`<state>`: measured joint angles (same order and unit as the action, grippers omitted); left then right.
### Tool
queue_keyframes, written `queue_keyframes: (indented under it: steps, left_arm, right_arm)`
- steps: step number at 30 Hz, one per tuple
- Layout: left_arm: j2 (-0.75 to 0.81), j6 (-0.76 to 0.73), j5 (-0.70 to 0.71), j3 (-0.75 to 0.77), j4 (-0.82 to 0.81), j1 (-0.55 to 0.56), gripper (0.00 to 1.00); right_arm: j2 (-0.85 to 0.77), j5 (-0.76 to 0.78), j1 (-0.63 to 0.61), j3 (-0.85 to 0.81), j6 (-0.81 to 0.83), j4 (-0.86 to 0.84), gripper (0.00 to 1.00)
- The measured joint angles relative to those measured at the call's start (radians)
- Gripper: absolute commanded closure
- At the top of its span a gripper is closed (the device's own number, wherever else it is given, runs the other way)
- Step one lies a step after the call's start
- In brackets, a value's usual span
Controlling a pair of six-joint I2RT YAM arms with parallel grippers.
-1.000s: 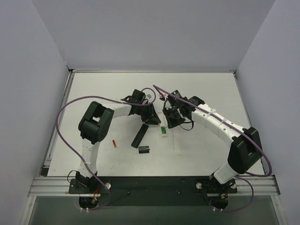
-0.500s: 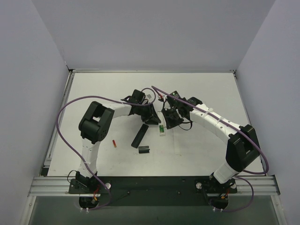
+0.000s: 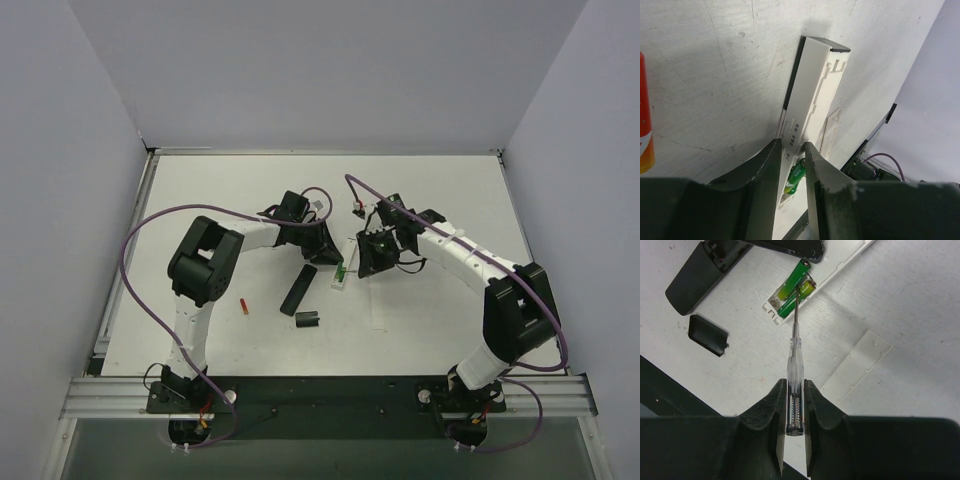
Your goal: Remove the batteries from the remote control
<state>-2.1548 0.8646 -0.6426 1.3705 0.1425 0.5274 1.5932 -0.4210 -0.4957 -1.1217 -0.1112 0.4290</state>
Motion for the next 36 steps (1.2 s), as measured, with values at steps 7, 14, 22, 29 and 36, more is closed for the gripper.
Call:
queue_keyframes:
  steps: [7,14,22,29,36]
  left_arm:
    - [0.000,0.003,-0.003,-0.005,-0.011,0.000,0.66]
    - [0.000,0.015,-0.007,-0.006,-0.012,0.001,0.66]
    - [0.010,0.018,-0.016,-0.024,-0.011,0.002,0.66]
    - [0.015,0.018,-0.016,-0.029,-0.010,0.002,0.66]
    - [0.015,0.018,-0.017,-0.031,-0.007,0.002,0.66]
  right_arm:
    - [-0.002,-0.069,0.046,0.061,0.000,-0.046,1.00]
    - [-0.023,-0.092,0.063,0.083,0.000,-0.063,1.00]
    - [-0.036,-0.102,0.063,0.083,-0.004,-0.066,1.00]
    - [-0.040,-0.116,0.063,0.083,-0.015,-0.066,1.00]
    - [-0.042,-0.127,0.040,0.083,-0.024,-0.068,1.00]
